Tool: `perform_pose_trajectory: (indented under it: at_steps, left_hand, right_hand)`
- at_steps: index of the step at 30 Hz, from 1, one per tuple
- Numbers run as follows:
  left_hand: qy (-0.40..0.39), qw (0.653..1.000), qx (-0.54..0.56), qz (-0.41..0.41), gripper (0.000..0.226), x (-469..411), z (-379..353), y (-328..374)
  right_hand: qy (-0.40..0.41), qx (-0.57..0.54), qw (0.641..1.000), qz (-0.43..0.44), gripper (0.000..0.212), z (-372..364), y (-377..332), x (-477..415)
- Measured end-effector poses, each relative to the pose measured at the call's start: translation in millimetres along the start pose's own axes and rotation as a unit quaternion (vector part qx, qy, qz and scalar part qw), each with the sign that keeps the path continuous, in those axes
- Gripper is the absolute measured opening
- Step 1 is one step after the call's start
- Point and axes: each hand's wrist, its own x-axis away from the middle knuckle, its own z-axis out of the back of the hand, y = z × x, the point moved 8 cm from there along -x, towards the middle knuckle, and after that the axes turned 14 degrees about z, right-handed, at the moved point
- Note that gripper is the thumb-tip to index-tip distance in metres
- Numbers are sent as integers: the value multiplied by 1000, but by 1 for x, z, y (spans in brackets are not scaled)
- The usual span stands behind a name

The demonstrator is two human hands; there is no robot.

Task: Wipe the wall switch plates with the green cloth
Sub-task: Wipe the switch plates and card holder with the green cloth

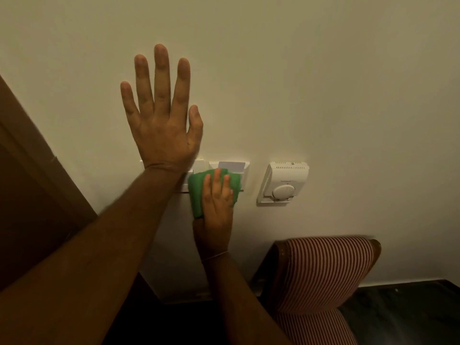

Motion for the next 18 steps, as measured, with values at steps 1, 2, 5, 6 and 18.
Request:
perform_pose_trajectory:
  at_steps: [1, 2, 5, 6, 18]
  left_hand:
    - [1, 1000, -1, 2, 74, 0, 0, 0]
    - [1, 1000, 0, 4, 73, 1, 0, 1]
    - [-5, 1000, -1, 6, 72, -1, 0, 4]
    - [-7, 1000, -3, 7, 72, -1, 0, 4]
    - [8, 1000, 11, 3, 73, -2, -2, 2]
  right_hand:
    - [5, 8, 1000, -2, 78, 6, 9, 3]
    - [22, 14, 999, -30, 81, 15, 22, 7]
    - [91, -10, 985, -143, 91, 31, 49, 13]
    - [103, -18, 983, -153, 93, 29, 45, 12]
    - [68, 6, 994, -83, 89, 17, 43, 18]
